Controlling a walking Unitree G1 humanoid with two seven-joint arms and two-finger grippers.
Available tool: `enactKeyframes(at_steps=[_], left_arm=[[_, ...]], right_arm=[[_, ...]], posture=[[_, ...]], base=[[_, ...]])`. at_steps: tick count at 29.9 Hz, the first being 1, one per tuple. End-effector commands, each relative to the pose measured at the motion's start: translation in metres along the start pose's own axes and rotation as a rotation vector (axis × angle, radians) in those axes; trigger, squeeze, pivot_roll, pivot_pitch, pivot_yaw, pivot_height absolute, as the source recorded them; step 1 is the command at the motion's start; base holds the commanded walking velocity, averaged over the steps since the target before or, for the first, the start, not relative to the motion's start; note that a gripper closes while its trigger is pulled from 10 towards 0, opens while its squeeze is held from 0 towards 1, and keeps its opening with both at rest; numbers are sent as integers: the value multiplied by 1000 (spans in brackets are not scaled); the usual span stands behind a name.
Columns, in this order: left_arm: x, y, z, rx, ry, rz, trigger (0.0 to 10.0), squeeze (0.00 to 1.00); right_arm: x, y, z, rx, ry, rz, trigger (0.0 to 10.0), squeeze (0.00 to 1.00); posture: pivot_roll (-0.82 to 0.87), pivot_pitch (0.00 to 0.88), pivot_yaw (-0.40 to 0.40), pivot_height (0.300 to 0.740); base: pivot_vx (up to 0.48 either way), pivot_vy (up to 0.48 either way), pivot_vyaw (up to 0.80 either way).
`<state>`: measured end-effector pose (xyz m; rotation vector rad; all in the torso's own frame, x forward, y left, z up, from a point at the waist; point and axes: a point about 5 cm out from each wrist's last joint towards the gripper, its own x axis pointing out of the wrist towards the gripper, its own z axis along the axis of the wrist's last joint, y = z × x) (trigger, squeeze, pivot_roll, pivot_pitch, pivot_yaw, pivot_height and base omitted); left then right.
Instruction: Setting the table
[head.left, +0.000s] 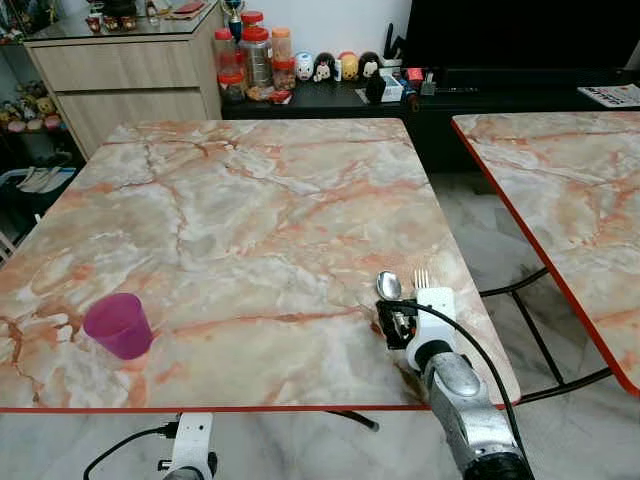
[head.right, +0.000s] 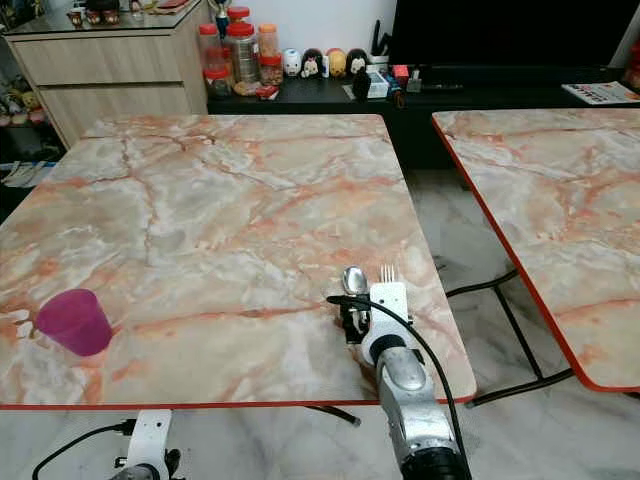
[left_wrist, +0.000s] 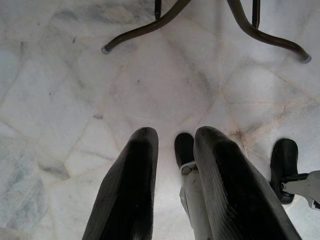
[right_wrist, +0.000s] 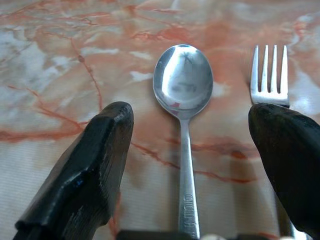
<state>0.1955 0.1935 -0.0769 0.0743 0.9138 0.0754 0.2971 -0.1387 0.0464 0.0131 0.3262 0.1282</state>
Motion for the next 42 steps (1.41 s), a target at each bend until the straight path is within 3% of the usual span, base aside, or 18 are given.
enactKeyframes(at_steps=[1, 15, 17, 18, 19, 21, 22, 42], left_arm=[[0, 2, -1, 6, 17, 1, 10000, 0], [0, 0, -3, -1, 34, -26, 10000, 0], [0, 0, -3, -1, 37, -28, 10000, 0], [0, 0, -3, -2, 37, -29, 10000, 0], [0, 0, -3, -2, 38, -29, 10000, 0], [0, 0, -4, -7, 42, -34, 10000, 0], [0, 0, -4, -7, 43, -36, 10000, 0], [0, -2, -5, -57, 61, -53, 10000, 0]], right_arm=[[2, -1, 1, 17, 11, -3, 10000, 0], [3, 1, -5, -2, 73, -8, 10000, 0], [3, 2, -6, 4, 75, -7, 9294, 0], [3, 3, -6, 6, 76, -7, 5373, 0], [3, 3, -6, 6, 77, -8, 4706, 0], [3, 3, -6, 4, 83, -9, 314, 0], [3, 3, -6, 4, 84, -9, 0, 0], [3, 3, -7, -3, 110, -7, 0, 0]], posture=[[-35, 0, -4, 740], [-31, 0, -5, 740], [-31, 0, -5, 740], [-31, 0, -5, 740], [-31, 0, -5, 740], [-31, 0, -5, 740], [-31, 0, -4, 740], [-34, 0, -5, 740]], base=[[0, 0, 0], [0, 0, 0], [0, 0, 0], [0, 0, 0], [0, 0, 0], [0, 0, 0], [0, 0, 0], [0, 0, 0]])
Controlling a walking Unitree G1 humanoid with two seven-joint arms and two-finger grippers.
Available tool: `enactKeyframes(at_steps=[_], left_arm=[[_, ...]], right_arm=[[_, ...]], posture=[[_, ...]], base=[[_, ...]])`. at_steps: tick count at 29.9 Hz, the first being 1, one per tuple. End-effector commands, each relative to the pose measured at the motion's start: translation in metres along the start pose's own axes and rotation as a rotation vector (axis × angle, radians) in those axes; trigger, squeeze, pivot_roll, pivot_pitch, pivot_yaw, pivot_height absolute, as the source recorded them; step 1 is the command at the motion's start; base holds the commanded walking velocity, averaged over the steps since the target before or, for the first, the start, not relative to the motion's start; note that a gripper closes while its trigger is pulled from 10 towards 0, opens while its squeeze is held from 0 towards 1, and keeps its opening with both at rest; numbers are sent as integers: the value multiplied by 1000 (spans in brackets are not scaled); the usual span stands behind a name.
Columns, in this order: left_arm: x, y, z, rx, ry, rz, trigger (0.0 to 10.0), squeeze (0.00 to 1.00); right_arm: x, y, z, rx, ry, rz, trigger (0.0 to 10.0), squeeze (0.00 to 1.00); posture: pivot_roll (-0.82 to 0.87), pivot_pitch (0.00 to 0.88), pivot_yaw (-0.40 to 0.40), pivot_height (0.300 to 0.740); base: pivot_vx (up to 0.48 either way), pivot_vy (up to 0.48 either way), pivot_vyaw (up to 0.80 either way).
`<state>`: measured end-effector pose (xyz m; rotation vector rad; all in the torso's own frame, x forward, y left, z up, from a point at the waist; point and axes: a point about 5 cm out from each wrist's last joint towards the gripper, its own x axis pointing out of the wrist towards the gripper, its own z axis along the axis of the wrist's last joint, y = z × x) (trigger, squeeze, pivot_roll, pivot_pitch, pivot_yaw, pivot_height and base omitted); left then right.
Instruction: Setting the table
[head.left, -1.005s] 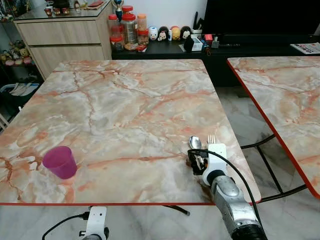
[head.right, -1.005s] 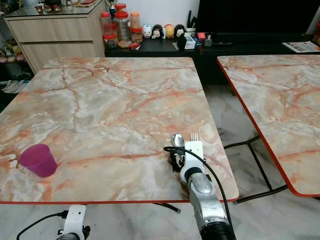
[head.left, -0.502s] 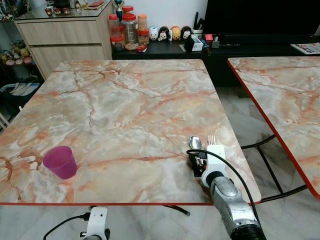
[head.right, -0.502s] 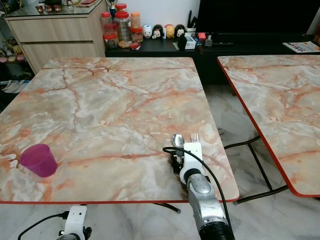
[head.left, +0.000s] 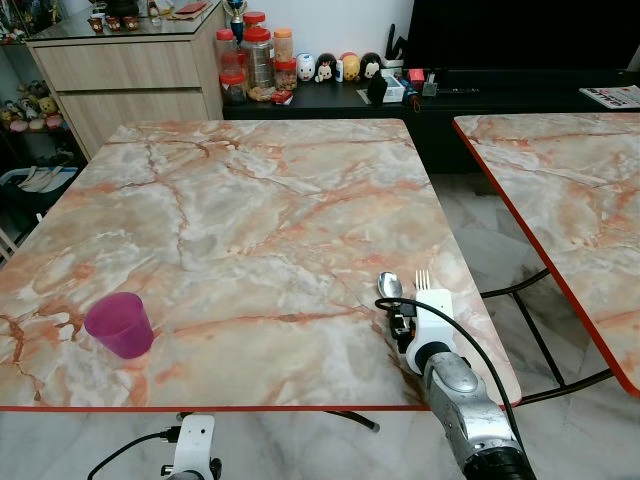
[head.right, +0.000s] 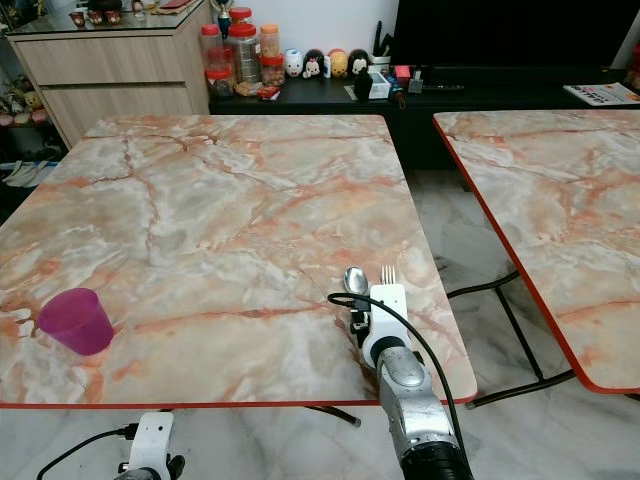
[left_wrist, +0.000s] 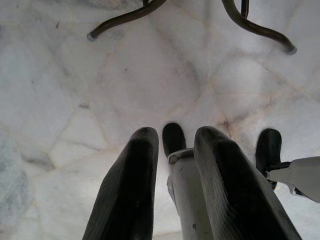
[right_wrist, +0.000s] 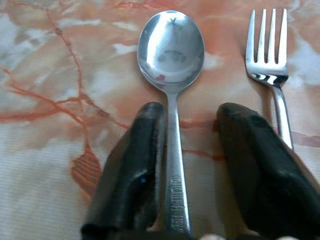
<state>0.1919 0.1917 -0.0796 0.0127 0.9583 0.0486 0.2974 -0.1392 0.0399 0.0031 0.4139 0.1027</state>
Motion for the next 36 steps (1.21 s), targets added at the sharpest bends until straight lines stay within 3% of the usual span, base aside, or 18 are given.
enactKeyframes(at_steps=[1, 28, 34, 35, 36], left_arm=[[0, 0, -1, -19, 15, -2, 10000, 0], [0, 3, -4, -21, 25, 21, 10000, 0], [0, 3, 1, -32, 4, 33, 10000, 0], [0, 3, 1, -33, 2, 34, 10000, 0], [0, 4, 1, -33, 0, 36, 10000, 0]], right_arm=[[1, 4, -1, -7, 26, 24, 0, 0], [2, 17, 3, 9, 5, 93, 0, 0], [3, 20, 20, 17, -106, 94, 0, 0], [3, 20, 25, 32, -134, 97, 3686, 0], [2, 22, 33, 51, -184, 102, 10000, 0]], posture=[[-34, 0, -5, 740], [-28, 0, -10, 740], [-27, 0, -9, 740], [-27, 0, -8, 740], [-27, 0, -7, 740]], base=[[0, 0, 0], [0, 0, 0], [0, 0, 0], [0, 0, 0], [0, 0, 0]])
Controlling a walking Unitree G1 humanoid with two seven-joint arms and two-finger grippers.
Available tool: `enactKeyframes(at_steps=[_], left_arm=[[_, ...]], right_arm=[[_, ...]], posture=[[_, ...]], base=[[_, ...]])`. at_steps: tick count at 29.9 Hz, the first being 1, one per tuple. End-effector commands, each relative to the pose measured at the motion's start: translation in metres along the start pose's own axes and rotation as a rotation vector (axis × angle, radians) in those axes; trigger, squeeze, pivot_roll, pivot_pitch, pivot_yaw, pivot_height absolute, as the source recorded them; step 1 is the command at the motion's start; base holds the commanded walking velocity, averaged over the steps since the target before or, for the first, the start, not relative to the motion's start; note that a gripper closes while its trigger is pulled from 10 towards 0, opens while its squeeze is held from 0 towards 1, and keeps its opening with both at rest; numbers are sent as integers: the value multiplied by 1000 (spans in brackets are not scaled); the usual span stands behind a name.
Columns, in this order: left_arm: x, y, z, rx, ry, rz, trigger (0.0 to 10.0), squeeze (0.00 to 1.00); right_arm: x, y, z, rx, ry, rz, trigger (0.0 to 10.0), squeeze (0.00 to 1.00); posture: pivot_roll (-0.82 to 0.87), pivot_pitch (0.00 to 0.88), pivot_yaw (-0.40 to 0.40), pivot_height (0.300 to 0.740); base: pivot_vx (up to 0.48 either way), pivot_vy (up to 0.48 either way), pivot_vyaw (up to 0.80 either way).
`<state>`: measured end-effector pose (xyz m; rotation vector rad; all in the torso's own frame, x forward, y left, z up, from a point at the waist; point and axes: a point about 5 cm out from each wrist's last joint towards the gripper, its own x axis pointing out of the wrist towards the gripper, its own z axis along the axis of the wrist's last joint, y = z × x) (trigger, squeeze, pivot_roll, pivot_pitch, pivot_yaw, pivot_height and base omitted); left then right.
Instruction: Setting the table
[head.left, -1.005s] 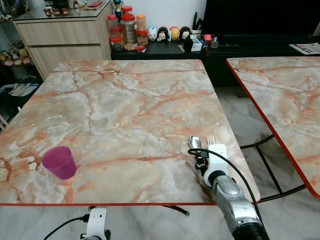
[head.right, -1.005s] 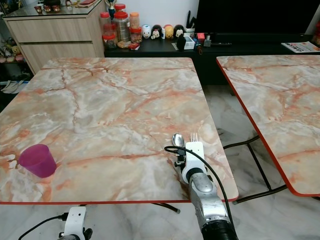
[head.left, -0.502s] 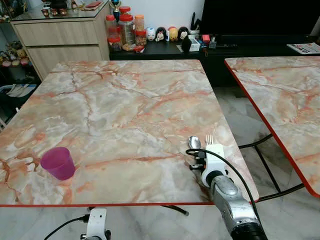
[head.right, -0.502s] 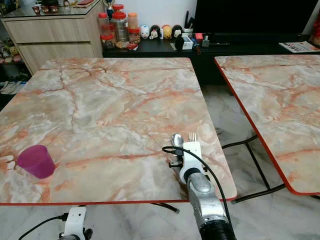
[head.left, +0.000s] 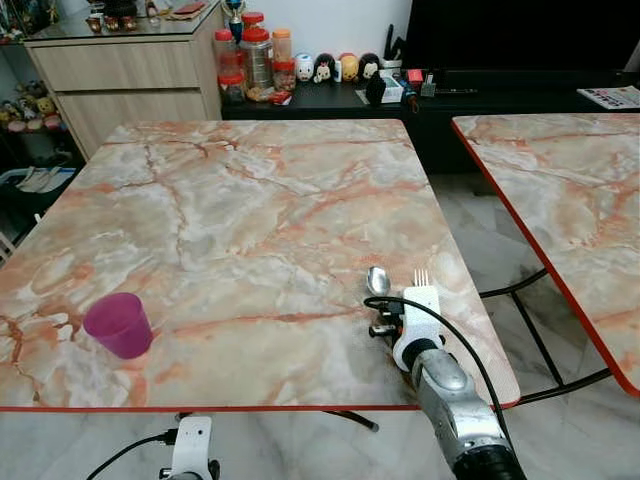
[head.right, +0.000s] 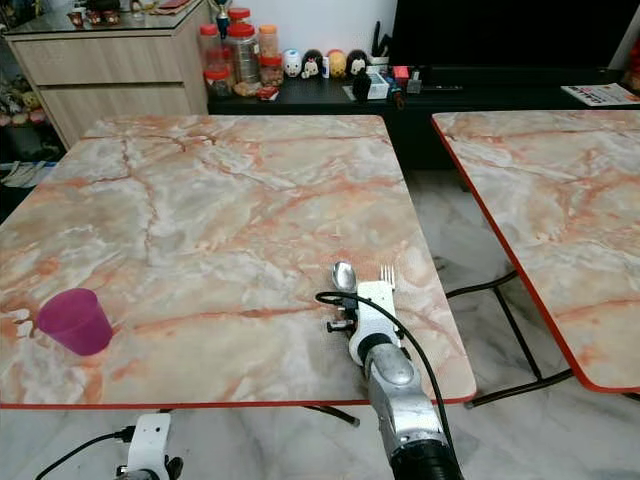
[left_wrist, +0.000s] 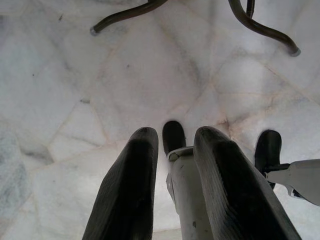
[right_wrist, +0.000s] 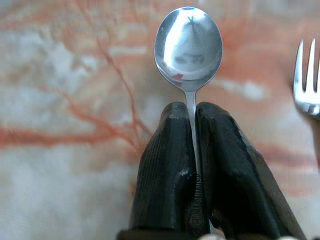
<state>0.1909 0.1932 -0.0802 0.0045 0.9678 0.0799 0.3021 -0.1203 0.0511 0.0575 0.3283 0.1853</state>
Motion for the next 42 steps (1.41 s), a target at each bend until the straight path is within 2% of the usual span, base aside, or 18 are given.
enactKeyframes(at_steps=[1, 4, 5, 12, 15, 21, 24, 26, 42], left_arm=[[0, 2, 2, -13, -10, 12, 10000, 0], [0, 3, 3, -17, -17, 17, 10000, 0], [0, 3, 4, -21, -26, 23, 10000, 0], [0, 4, 6, -23, -38, 34, 10000, 0], [0, 5, 3, -17, -36, 40, 10000, 0], [-1, 7, -4, -9, -21, 53, 10000, 0], [-2, 9, -10, 6, -3, 64, 10000, 0], [-3, 10, -11, 9, 2, 68, 10000, 0], [-3, 10, -13, 10, 13, 71, 10000, 0]], right_arm=[[2, 3, 20, 16, -97, 11, 10000, 0], [2, 3, 31, 24, -172, 4, 10000, 0], [0, 3, 38, 7, -230, -4, 10000, 0], [-5, 6, 53, -7, -358, 10, 10000, 0], [-8, 11, 61, -59, -432, 25, 10000, 0], [-12, 14, 67, -103, -497, 24, 10000, 0], [-15, 16, 72, -177, -549, 24, 10000, 0], [-15, 17, 74, -194, -559, 25, 10000, 0], [-19, 15, 87, -225, -642, -2, 10000, 0]], posture=[[-27, 0, -7, 740], [-27, 0, -7, 740], [-26, 0, -8, 740], [-27, 0, -8, 740], [-27, 0, -9, 740], [-26, 0, -11, 740], [-28, 0, -13, 740], [-28, 0, -13, 740], [-30, 0, -18, 740]], base=[[0, 0, 0], [0, 0, 0], [0, 0, 0], [0, 0, 0], [0, 0, 0], [0, 0, 0], [0, 0, 0], [0, 0, 0], [0, -322, 0]])
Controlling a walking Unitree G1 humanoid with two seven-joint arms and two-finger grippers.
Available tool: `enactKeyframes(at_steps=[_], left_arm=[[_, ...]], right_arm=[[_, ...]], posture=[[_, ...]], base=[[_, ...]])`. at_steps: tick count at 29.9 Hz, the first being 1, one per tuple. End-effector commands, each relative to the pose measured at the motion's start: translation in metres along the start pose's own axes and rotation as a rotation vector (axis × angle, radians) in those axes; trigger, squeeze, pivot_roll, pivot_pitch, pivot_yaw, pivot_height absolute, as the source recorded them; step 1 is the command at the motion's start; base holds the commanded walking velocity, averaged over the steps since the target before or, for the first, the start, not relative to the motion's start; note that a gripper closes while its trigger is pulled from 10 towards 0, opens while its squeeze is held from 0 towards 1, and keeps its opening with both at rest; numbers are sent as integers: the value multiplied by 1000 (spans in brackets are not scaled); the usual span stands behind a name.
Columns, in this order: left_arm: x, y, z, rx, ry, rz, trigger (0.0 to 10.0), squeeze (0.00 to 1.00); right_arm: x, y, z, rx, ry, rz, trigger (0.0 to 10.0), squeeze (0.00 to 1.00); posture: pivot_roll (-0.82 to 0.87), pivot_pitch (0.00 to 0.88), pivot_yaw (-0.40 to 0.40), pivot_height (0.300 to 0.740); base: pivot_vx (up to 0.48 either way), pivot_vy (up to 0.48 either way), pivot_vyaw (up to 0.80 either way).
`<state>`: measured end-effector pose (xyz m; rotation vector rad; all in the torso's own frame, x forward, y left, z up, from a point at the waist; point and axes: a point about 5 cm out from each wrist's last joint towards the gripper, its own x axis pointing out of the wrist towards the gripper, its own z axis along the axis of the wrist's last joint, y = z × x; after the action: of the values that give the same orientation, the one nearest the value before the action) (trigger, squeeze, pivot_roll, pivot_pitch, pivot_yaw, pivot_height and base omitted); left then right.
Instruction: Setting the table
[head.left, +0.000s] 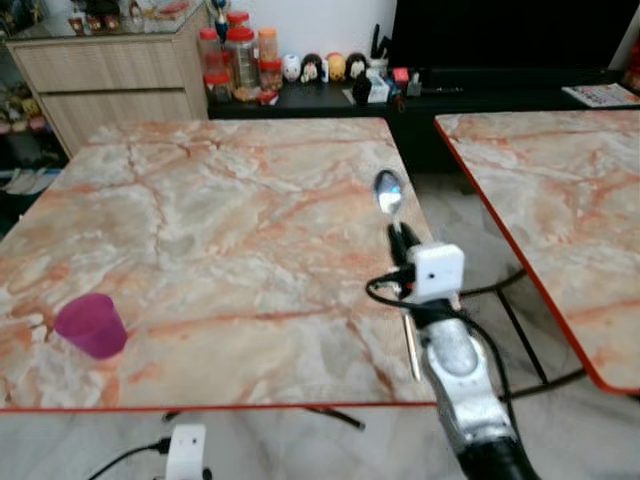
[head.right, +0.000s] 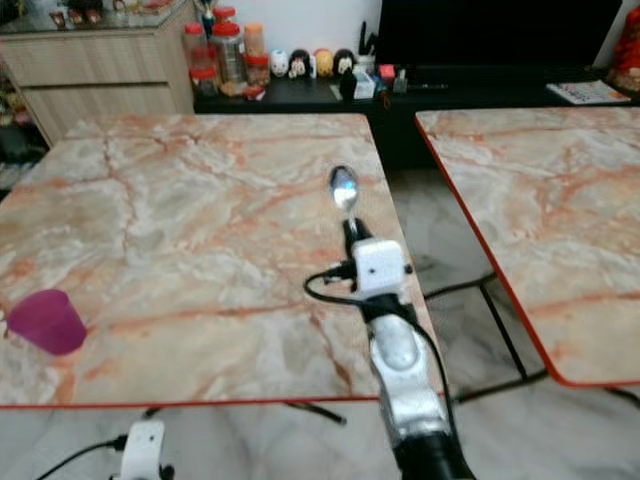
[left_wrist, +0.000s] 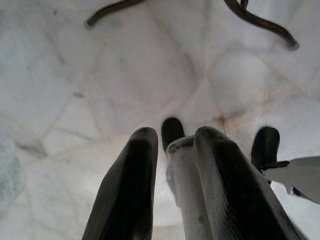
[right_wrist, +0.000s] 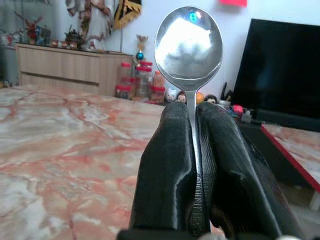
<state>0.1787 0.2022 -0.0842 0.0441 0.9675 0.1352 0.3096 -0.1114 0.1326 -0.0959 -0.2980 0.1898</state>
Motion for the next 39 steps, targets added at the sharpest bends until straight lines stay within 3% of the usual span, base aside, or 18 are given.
enactKeyframes(at_steps=[1, 39], left_arm=[[0, 0, -1, 1, 13, 5, 10000, 0], [0, -2, -3, 6, 20, -4, 10000, 0]], right_arm=[[3, -1, 7, -14, -36, 2, 10000, 0], [4, -1, 10, -28, -42, -10, 10000, 0]], posture=[[-30, 0, -18, 740], [-41, 0, -12, 740]], base=[[0, -326, 0], [0, -324, 0]])
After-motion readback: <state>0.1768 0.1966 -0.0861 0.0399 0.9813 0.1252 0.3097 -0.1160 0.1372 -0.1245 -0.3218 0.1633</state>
